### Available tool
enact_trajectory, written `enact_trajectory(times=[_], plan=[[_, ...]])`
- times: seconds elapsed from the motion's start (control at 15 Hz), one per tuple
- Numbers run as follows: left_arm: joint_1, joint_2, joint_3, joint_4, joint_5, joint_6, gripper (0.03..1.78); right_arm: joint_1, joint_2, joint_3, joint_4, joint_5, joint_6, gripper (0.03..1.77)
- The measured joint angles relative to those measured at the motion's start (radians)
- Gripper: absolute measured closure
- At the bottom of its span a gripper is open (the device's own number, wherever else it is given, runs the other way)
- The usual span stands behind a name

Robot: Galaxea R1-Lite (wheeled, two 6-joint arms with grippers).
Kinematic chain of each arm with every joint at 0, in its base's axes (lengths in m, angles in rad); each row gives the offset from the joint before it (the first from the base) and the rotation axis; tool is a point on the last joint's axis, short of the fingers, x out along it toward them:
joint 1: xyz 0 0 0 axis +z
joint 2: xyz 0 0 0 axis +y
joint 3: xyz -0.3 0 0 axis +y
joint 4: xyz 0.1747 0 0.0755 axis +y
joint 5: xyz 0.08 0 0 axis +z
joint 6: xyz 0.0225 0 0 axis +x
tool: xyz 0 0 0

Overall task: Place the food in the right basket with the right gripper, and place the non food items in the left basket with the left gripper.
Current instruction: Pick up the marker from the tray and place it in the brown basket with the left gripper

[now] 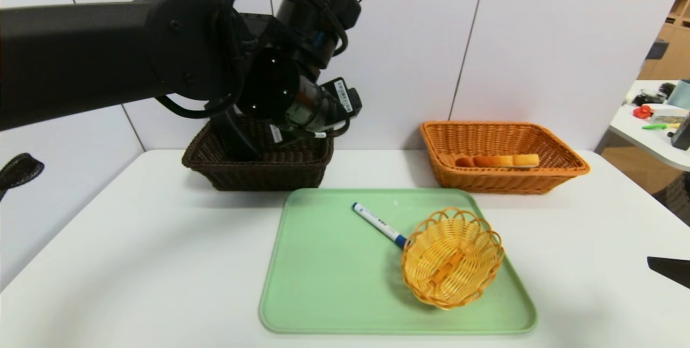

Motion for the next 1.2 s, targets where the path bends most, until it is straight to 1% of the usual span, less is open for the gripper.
enact_trajectory(times=[0.07,0.2,0.33,0.47,0.53,0.6,0.87,1.2], plan=[[-0.016,0.011,0.0,0.003,0.0,-0.062,0.17,0.0,-0.004,0.007,0.0,0.0,0.001,0.1],[-0.037,0.029,0.001,0.047,-0.003,-0.167,0.15,0.0,-0.01,0.016,0.0,-0.001,0.001,0.1],[-0.061,0.039,0.001,0.108,-0.032,-0.234,0.14,0.0,-0.015,0.022,0.0,-0.001,0.005,0.1],[-0.086,0.048,0.0,0.197,-0.079,-0.299,0.14,0.001,-0.023,0.035,0.0,0.0,0.008,0.1],[-0.093,0.056,0.0,0.217,-0.093,-0.323,0.14,0.001,-0.029,0.045,0.0,0.0,0.009,0.1],[-0.098,0.065,-0.001,0.221,-0.103,-0.33,0.14,0.001,-0.037,0.058,0.0,0.0,0.014,0.1],[-0.108,0.125,-0.006,0.211,-0.105,-0.339,0.12,0.001,-0.084,0.106,0.0,0.0,0.044,0.1],[-0.112,0.195,-0.018,0.155,-0.105,-0.349,0.12,0.0,-0.161,0.178,0.004,-0.005,0.058,0.1]])
